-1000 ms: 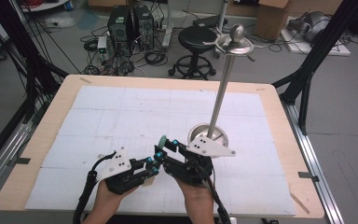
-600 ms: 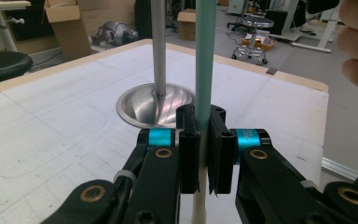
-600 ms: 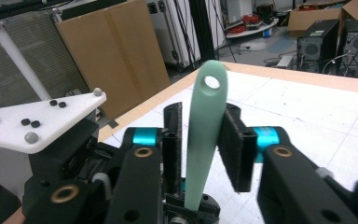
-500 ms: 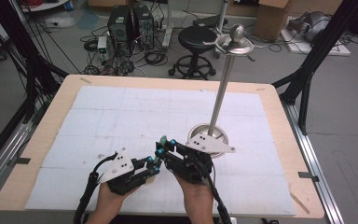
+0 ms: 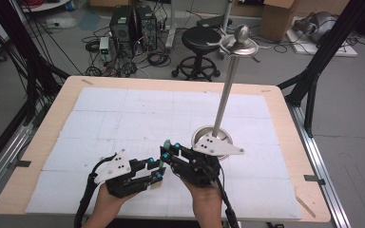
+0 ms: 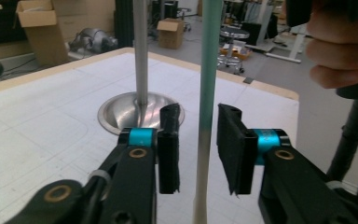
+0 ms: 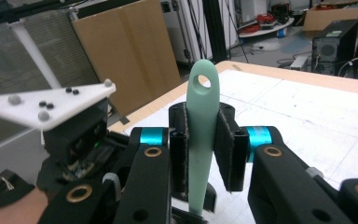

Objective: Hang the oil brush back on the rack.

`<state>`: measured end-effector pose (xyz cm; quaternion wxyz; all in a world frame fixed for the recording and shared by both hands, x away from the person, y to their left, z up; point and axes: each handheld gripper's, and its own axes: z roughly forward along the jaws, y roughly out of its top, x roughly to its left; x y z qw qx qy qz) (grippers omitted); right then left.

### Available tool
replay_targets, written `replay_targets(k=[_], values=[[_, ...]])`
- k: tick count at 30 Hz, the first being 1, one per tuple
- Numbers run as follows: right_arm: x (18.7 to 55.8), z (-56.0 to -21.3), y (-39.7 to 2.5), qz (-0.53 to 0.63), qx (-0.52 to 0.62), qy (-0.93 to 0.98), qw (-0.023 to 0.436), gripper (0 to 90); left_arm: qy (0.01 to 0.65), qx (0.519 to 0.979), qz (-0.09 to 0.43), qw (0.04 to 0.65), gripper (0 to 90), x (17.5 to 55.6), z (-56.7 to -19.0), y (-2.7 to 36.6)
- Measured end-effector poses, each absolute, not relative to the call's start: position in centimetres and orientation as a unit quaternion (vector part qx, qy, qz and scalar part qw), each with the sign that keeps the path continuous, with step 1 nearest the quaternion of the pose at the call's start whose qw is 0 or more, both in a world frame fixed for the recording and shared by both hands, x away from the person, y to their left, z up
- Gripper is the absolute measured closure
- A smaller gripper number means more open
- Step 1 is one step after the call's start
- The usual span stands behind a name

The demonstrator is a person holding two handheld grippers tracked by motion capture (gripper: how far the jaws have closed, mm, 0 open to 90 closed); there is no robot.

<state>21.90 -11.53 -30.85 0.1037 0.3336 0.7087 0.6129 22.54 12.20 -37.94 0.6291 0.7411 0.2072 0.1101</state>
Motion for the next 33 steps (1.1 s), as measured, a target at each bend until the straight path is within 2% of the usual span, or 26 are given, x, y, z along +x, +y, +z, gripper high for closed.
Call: replay_targets(k=[7, 10, 15, 24, 33], values=[[22.3, -30.5, -12.5, 0.628, 0.288, 0.718, 0.085, 76.8, 0.183, 0.735, 0.063, 0.650, 49.0, 23.1, -37.5, 13.6], [22.5, -30.4, -12.9, 0.638, 0.268, 0.719, 0.064, 76.7, 0.165, 0.739, 0.044, 0.652, 46.2, 23.1, -37.5, 13.9], [22.9, -30.4, -13.6, 0.660, 0.200, 0.724, 0.019, 76.7, 0.140, 0.737, 0.008, 0.662, 46.2, 23.1, -37.4, 14.0], [23.2, -30.5, -13.6, 0.673, 0.138, 0.727, -0.018, 76.7, 0.116, 0.735, -0.033, 0.668, 46.5, 23.1, -37.5, 14.0], [23.5, -30.6, -13.1, 0.679, 0.094, 0.726, -0.056, 76.6, 0.080, 0.732, -0.059, 0.674, 56.9, 22.7, -37.4, 13.8]])
